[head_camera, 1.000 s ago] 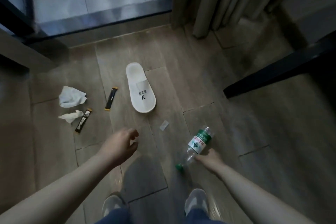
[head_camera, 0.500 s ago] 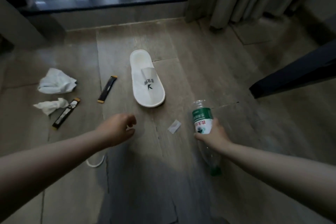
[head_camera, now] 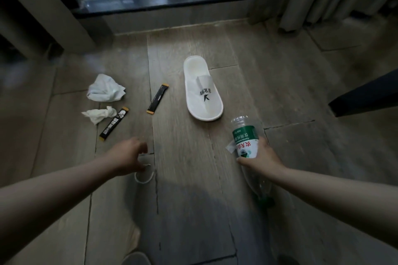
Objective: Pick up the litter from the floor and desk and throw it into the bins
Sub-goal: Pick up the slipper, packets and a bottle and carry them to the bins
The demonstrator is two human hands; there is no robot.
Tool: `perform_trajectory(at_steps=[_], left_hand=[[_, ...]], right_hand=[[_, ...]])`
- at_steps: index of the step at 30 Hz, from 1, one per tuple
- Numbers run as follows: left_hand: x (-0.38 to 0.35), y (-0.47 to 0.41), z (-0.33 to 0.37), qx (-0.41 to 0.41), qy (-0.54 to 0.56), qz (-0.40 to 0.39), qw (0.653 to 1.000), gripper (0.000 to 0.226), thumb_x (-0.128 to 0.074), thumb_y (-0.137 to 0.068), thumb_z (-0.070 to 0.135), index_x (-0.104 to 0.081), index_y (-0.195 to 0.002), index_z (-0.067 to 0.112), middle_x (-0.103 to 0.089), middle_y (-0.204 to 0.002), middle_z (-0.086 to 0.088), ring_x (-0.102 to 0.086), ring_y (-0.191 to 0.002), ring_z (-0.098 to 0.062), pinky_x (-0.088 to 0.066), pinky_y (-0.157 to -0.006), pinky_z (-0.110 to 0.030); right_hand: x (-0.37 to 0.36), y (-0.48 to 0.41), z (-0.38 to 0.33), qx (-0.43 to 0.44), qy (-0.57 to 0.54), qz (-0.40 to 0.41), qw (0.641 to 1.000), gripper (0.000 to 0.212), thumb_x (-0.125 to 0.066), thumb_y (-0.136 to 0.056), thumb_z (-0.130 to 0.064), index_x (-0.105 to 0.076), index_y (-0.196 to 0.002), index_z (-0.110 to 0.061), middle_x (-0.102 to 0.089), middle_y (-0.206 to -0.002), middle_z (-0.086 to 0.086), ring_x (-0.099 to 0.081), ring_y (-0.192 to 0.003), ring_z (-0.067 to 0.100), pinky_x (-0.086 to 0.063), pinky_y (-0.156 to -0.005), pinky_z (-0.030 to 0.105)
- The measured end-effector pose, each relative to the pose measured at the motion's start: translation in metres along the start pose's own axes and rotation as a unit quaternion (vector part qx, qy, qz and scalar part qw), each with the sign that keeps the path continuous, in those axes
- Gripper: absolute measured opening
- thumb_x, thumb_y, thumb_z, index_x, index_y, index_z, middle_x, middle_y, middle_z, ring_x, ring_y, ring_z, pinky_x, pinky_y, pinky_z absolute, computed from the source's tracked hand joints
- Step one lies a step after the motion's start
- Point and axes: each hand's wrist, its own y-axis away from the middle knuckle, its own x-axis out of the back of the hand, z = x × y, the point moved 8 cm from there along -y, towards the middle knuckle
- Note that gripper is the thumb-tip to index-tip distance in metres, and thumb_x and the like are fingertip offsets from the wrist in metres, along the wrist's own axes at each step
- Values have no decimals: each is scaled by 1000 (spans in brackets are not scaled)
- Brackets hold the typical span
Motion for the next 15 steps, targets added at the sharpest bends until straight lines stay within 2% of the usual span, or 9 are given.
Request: perform_trajectory(at_steps=[3,7,11,15], left_hand=[[-13,-4,0,-2,-4,-16,1000,36,-74,-78,27,-60,-110,19,-56,-111,-1,-56,-96,-17,-44,-73,-26],[-23,-7,1,-3,-21,-13,1000,22,-68,-81,25,-61,-101,17,-60,-108,-3,-57,-92,-19,-39,-67,-24],[-29,-10,2,-1,-27,-10,1000,18,-65,-85,24,-61,-101,16,-60,-106,-4,-59,-95,-20,-41,-70,-26],[-31,-14,0,9,-9,-27,1000,15,-62,-88,22,-63,-101,15,-62,-103,-4,-59,-93,-19,-47,-75,-28]], right_hand=[[-2,2,8,-7,-4,-16,1000,87,-81,-71,-29,-27,-138,-13,-52,-119,8,-59,-99,25,-55,-83,46],[6,4,13,-22,-9,5,1000,85,-81,-72,-26,-29,-138,-11,-53,-118,9,-58,-99,25,-54,-84,45],[4,5,15,-26,-10,-6,1000,86,-80,-73,-26,-27,-139,-10,-52,-118,9,-58,-98,24,-53,-79,40],[1,2,14,-26,-15,-19,999,84,-79,-75,-24,-27,-139,-11,-50,-120,9,-57,-101,25,-54,-82,42]])
